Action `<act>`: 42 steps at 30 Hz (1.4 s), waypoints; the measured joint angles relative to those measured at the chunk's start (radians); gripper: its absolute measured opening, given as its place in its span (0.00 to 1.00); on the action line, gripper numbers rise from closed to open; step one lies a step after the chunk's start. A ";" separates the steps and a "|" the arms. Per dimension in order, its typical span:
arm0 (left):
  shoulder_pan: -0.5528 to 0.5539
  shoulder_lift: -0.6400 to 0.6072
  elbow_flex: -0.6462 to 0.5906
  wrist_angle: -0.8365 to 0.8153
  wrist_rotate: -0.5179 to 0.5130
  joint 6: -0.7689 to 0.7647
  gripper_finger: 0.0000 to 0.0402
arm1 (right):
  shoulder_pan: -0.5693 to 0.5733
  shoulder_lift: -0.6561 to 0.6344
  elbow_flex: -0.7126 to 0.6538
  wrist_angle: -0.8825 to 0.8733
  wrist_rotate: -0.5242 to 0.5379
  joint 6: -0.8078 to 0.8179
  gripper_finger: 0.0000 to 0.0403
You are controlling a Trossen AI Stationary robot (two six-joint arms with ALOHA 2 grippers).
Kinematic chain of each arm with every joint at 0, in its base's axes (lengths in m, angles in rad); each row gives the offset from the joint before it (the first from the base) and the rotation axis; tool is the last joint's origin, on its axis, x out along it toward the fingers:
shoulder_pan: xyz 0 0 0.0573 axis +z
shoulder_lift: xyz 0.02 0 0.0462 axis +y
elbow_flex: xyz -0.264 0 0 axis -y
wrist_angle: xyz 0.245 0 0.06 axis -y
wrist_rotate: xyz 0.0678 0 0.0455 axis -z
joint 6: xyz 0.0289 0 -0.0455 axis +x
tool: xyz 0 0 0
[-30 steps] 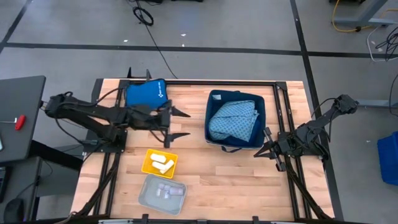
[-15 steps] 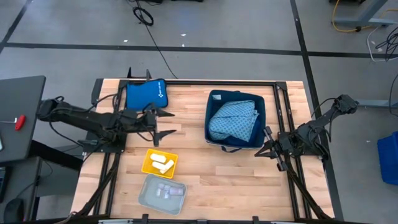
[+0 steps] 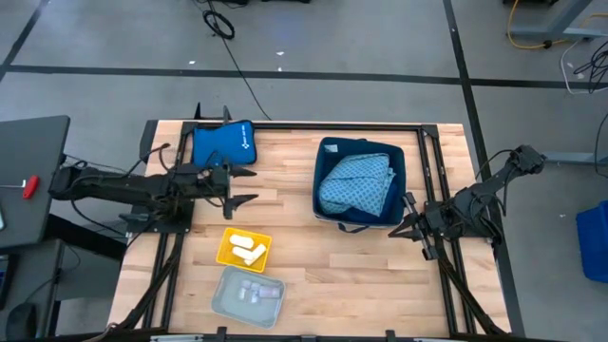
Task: Pick & place medical supplies in basket/bin
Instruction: Return to Home Position
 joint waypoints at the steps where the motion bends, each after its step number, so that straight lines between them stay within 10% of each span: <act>1: 0.008 -0.013 -0.011 0.005 0.021 -0.004 0.80 | 0.000 -0.011 0.000 -0.019 0.005 0.005 0.02; 15: 0.136 -0.175 -0.117 0.001 0.208 -0.088 0.80 | 0.000 -0.368 -0.022 -0.269 -0.008 0.069 0.01; 42: 0.350 -0.265 -0.218 0.090 0.234 -0.268 0.80 | -0.153 -0.366 -0.197 -0.126 -0.188 0.110 0.00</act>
